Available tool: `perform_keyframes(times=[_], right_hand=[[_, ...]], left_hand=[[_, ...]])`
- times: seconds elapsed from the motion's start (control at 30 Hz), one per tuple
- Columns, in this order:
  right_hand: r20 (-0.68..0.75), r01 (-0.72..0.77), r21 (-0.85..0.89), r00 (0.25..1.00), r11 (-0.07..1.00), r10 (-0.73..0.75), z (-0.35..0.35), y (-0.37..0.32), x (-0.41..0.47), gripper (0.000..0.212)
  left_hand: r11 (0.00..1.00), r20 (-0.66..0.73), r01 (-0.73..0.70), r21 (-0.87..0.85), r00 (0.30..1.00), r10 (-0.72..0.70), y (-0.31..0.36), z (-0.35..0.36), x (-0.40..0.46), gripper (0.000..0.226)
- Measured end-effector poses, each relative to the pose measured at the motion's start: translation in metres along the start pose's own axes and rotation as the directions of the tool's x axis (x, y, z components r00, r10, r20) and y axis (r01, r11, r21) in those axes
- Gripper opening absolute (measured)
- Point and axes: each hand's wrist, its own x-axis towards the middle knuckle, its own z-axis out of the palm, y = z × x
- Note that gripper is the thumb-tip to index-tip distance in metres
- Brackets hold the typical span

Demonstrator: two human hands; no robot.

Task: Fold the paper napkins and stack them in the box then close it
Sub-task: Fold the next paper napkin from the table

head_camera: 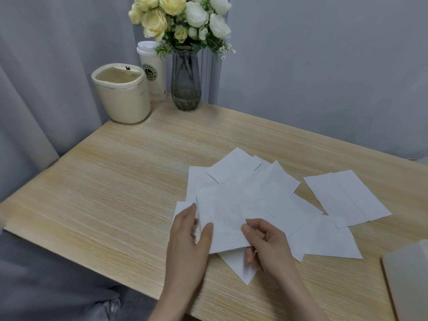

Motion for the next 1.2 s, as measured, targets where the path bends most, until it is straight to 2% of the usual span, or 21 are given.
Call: perform_keyframes(times=[0.1, 0.17, 0.23, 0.27, 0.37, 0.43, 0.53, 0.63, 0.77, 0.93, 1.2], right_hand=[[-0.009, -0.004, 0.030, 1.000, 1.000, 0.004, -0.002, 0.000, -0.001, 0.008], [-0.002, -0.010, 0.034, 1.000, 0.999, 0.010, -0.003, -0.001, -0.002, 0.008], [0.017, -0.009, 0.017, 1.000, 1.000, 0.008, -0.003, 0.000, -0.003, 0.008], [0.026, -0.009, 0.008, 1.000, 1.000, 0.009, -0.003, 0.001, -0.004, 0.008], [0.036, -0.011, -0.038, 0.999, 0.999, 0.013, -0.003, 0.005, -0.004, 0.006], [-0.014, 0.009, -0.113, 1.000, 0.994, -0.011, -0.005, 0.007, -0.004, 0.004], [-0.153, 0.045, -0.386, 0.982, 0.921, -0.112, -0.015, 0.011, -0.003, 0.011], [-0.149, 0.052, -0.577, 0.975, 0.815, -0.168, -0.025, 0.010, -0.003, 0.019], [-0.093, -0.003, -0.621, 0.993, 0.784, -0.070, -0.030, 0.009, 0.000, 0.025], [-0.070, -0.023, -0.623, 0.997, 0.782, -0.026, -0.030, 0.007, 0.004, 0.020], [-0.062, 0.033, -0.656, 0.993, 0.754, -0.097, -0.026, 0.006, 0.003, 0.013]], left_hand=[[0.974, 0.000, 0.123, -0.188, 0.992, -0.125, 0.001, 0.003, 0.003, 0.053], [0.909, 0.086, 0.216, -0.356, 0.976, -0.199, 0.001, 0.003, 0.005, 0.045], [0.847, 0.192, 0.257, -0.466, 0.964, -0.186, 0.002, 0.003, 0.007, 0.030], [0.834, 0.218, 0.262, -0.485, 0.960, -0.175, 0.003, 0.004, 0.008, 0.029], [0.853, 0.193, 0.271, -0.446, 0.960, -0.204, 0.002, 0.009, 0.009, 0.032], [0.876, 0.180, 0.265, -0.402, 0.961, -0.208, 0.000, 0.011, 0.011, 0.035], [0.884, 0.146, 0.276, -0.378, 0.960, -0.238, -0.006, 0.010, 0.012, 0.036], [0.871, 0.132, 0.283, -0.402, 0.959, -0.250, -0.010, 0.007, 0.014, 0.035], [0.878, 0.134, 0.279, -0.387, 0.960, -0.246, -0.012, 0.007, 0.016, 0.034], [0.872, 0.147, 0.285, -0.398, 0.958, -0.247, -0.013, 0.007, 0.017, 0.031], [0.869, 0.154, 0.279, -0.409, 0.960, -0.235, -0.014, 0.007, 0.016, 0.032]])
